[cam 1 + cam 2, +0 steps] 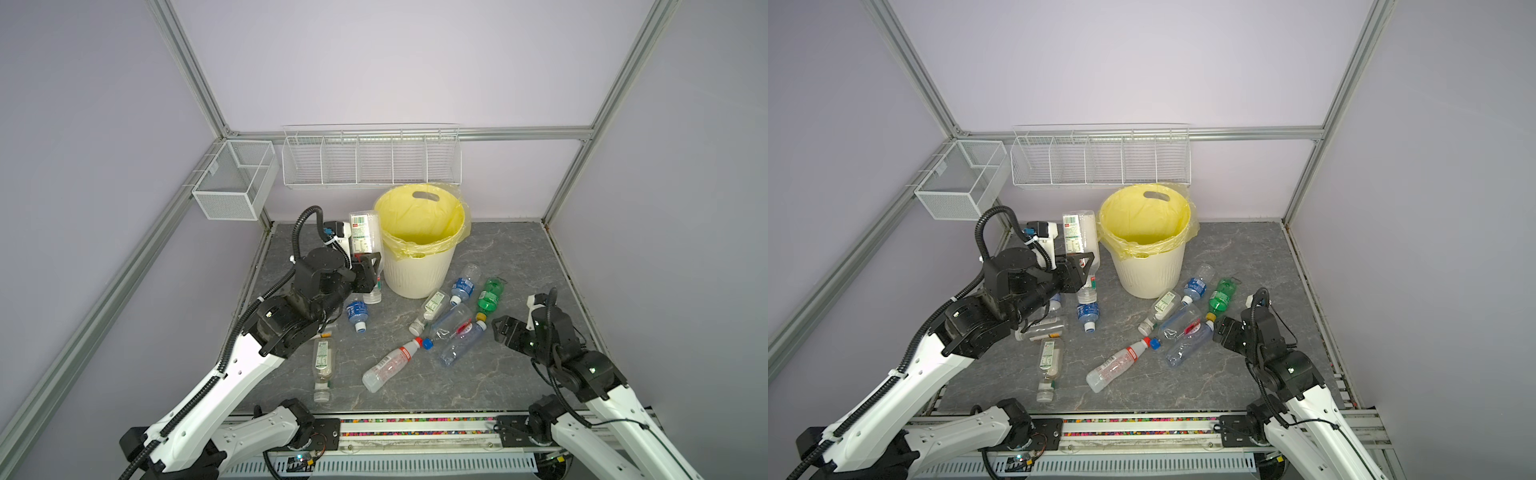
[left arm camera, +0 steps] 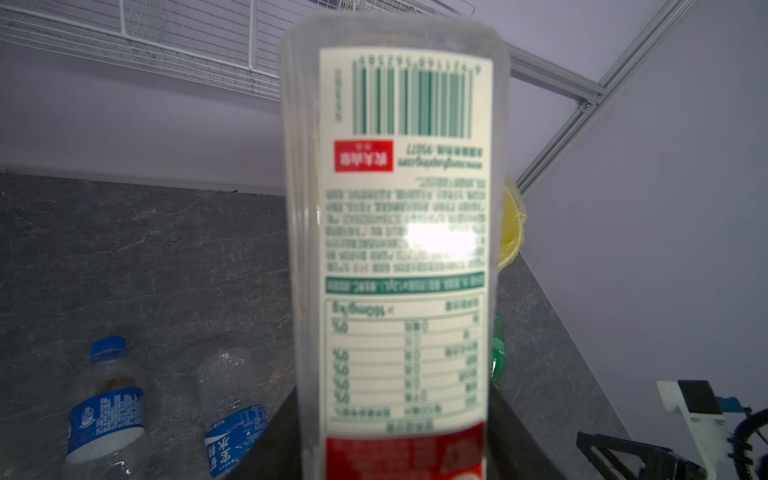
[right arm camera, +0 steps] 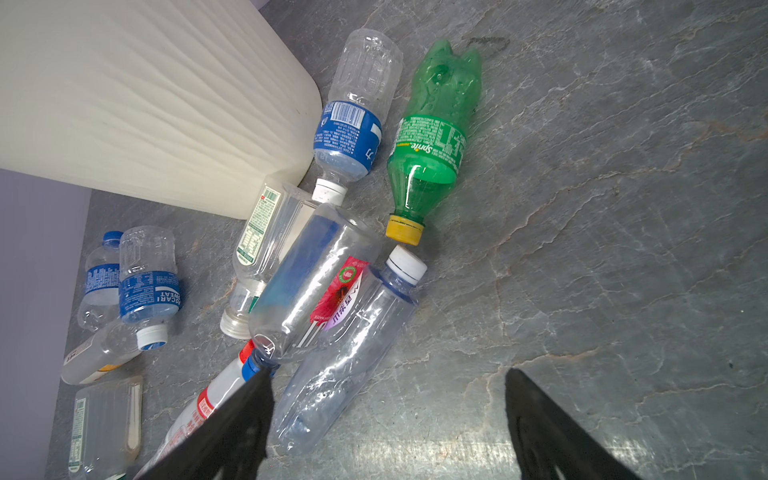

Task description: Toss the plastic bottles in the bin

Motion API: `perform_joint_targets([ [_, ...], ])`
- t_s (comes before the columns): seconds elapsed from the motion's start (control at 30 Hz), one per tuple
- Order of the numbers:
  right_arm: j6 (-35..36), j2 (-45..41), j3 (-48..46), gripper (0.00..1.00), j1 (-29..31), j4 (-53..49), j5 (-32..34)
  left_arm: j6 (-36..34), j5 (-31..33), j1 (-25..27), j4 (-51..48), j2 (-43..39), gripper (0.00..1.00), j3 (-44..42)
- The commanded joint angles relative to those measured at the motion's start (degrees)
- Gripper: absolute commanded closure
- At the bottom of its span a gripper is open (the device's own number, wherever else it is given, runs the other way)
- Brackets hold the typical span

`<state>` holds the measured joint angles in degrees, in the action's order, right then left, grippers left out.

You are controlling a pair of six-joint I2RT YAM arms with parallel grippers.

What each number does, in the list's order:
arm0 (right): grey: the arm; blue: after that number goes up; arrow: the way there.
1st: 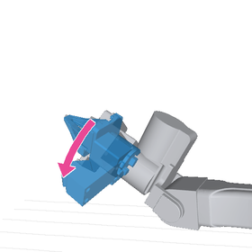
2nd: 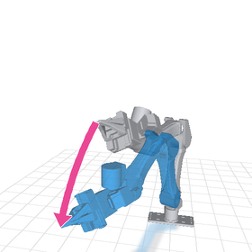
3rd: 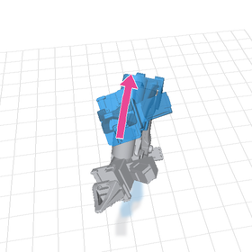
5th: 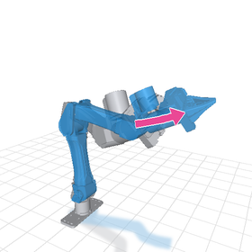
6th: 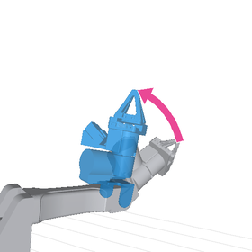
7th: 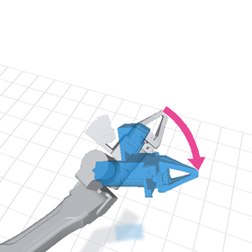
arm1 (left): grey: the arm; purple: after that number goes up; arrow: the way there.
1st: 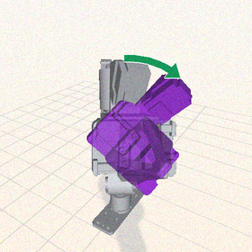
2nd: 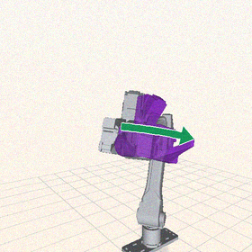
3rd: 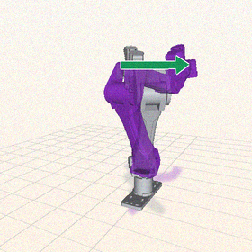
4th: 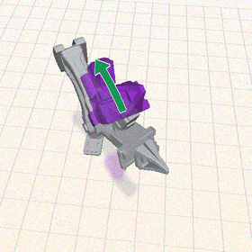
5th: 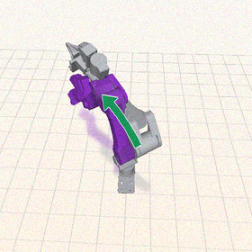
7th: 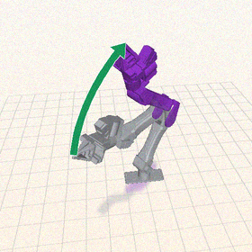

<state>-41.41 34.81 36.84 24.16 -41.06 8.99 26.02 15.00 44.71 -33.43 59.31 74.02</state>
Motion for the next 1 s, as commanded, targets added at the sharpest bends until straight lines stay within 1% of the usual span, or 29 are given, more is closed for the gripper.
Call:
perform_joint_targets([
  [0.0, -0.52, 0.34, -0.91, 0.12, 0.18, 1.20, 0.15, -0.74, 0.52, 0.18, 2.25, -1.74, 0.48, -1.12],
  [0.23, -0.60, 0.61, -1.84, 0.12, 0.17, 2.19, 0.06, 0.70, 1.17, 0.19, 2.03, -5.17, 0.48, -5.02],
  [0.4, -0.66, 0.96, -2.06, 0.12, 0.10, 2.73, 0.08, -0.05, 0.18, 0.20, 3.00, -2.57, 0.48, -2.46],
  [0.5, -0.85, 0.97, -2.09, 0.12, 0.16, 2.80, -0.02, -2.21, -2.42, 0.16, 4.19, 2.80, 0.48, 3.42],
  [0.6, -1.03, 0.79, -1.88, 0.12, 0.12, 2.85, -0.05, -4.79, -3.53, 0.20, 5.29, 10.01, 0.48, 12.13],
  [0.73, -1.11, -0.03, -1.12, 0.12, 0.14, 1.90, 0.08, -7.84, -3.65, 0.12, 6.46, 22.01, 0.47, 26.02],
  [0.77, -1.21, -0.40, -0.92, 0.12, 0.07, 1.57, 0.22, -8.50, -2.84, 0.07, 6.30, 25.07, 0.42, 29.12],
  [0.83, -1.38, -1.58, -0.78, 0.12, 0.13, 0.88, 0.65, -10.65, -0.31, -0.26, 4.78, 33.06, 0.17, 36.89],
  [0.9, -1.73, -2.73, -0.58, 0.12, 0.14, 0.16, 0.84, -12.08, 1.83, -0.95, 0.51, 40.73, 0.01, 46.13],
  [0.97, -1.83, -3.70, -0.04, 0.12, 0.09, -0.81, 0.93, -10.35, 1.01, -2.46, -6.08, 47.23, 0.01, 56.71],
])
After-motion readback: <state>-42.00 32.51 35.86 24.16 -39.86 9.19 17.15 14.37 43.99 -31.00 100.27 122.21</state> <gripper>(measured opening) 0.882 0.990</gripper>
